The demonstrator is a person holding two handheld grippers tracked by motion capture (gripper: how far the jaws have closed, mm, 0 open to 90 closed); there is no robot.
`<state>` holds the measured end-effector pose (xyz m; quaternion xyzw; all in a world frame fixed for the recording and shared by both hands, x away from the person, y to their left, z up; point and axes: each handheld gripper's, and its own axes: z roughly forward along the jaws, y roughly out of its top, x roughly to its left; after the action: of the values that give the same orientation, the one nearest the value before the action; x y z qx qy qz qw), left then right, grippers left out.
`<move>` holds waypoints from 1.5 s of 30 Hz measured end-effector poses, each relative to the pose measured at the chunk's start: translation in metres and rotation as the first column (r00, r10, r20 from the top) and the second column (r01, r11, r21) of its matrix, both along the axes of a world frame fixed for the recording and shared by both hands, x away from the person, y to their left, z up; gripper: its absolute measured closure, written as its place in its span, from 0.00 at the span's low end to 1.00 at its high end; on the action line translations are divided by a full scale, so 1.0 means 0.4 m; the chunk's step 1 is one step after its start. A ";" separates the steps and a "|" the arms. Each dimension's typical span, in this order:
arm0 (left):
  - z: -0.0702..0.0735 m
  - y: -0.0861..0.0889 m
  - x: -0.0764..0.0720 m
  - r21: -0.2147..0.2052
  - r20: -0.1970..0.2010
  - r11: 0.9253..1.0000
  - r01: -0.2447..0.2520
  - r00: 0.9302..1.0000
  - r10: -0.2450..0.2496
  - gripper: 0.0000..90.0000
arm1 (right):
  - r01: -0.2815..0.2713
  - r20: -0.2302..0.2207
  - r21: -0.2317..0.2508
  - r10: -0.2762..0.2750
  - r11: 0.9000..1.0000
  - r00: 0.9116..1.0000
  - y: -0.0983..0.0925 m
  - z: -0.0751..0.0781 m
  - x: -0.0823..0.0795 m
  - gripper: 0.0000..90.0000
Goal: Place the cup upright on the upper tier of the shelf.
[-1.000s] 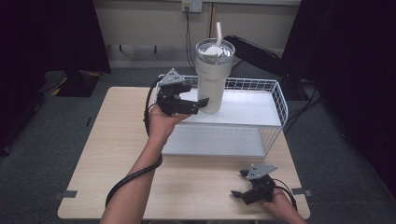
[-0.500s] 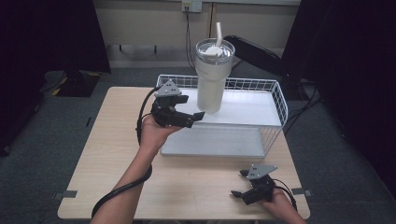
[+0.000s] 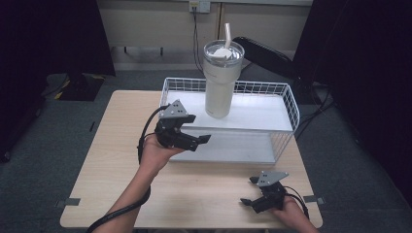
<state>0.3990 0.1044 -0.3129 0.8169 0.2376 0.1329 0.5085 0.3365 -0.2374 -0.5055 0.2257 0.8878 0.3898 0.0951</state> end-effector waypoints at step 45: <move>-0.162 0.083 -0.066 0.001 -0.071 1.000 -0.002 0.997 0.002 0.17 | -0.001 0.000 -0.001 0.001 1.000 1.000 0.000 0.000 0.000 0.15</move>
<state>0.3726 0.1375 -0.3779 0.8210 0.2563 0.1043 0.4994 0.3366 -0.2375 -0.5055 0.2250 0.8881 0.3893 0.0952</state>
